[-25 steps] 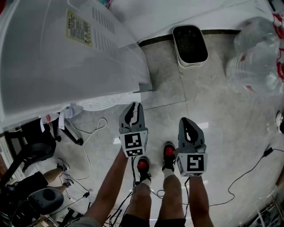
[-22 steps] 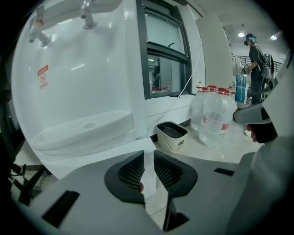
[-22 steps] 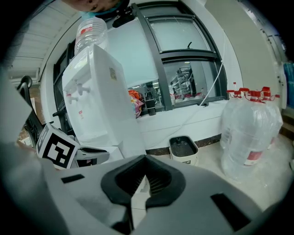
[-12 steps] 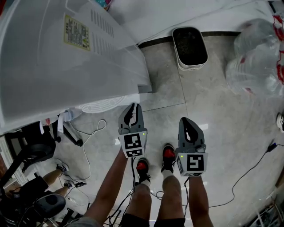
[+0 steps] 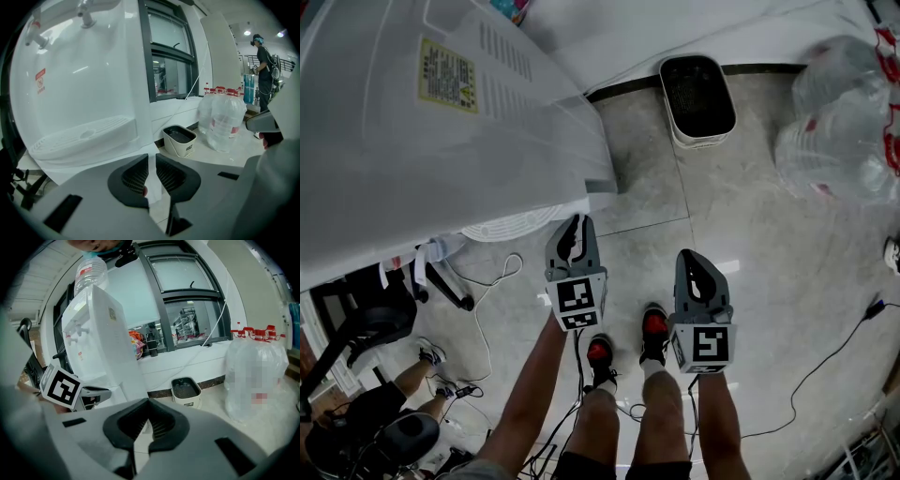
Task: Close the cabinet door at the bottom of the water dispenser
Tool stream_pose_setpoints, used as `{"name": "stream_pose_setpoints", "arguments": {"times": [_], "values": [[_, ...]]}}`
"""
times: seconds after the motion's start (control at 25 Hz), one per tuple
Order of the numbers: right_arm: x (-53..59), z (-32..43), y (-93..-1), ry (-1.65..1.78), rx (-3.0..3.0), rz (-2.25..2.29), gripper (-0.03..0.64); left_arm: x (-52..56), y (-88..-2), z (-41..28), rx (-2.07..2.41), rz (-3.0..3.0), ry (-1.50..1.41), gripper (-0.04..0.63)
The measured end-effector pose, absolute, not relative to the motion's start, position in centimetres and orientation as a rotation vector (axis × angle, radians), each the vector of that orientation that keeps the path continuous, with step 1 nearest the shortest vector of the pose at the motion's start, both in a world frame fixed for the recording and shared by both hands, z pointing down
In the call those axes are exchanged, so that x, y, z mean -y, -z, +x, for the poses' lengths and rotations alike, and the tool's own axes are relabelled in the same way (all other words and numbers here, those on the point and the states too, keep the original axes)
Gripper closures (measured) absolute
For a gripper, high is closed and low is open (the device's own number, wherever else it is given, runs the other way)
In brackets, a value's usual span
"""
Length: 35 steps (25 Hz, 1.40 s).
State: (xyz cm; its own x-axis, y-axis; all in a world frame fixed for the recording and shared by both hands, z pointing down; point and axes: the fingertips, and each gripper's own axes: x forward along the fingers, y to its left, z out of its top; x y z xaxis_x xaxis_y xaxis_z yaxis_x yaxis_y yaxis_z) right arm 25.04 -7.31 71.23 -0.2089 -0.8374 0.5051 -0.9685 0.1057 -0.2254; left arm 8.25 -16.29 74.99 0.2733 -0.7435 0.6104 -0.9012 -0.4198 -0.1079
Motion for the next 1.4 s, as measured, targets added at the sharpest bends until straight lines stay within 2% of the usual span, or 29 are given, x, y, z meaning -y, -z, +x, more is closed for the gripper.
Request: {"name": "stream_pose_setpoints", "arguments": {"times": [0.8, 1.4], "values": [[6.9, 26.1, -70.6, -0.773, 2.111, 1.807, 0.603, 18.1, -74.4, 9.0, 1.529, 2.243, -0.861, 0.534], [5.8, 26.7, -59.9, -0.667, 2.128, 1.824, 0.603, 14.3, -63.2, 12.1, 1.472, 2.365, -0.765, 0.534]]}}
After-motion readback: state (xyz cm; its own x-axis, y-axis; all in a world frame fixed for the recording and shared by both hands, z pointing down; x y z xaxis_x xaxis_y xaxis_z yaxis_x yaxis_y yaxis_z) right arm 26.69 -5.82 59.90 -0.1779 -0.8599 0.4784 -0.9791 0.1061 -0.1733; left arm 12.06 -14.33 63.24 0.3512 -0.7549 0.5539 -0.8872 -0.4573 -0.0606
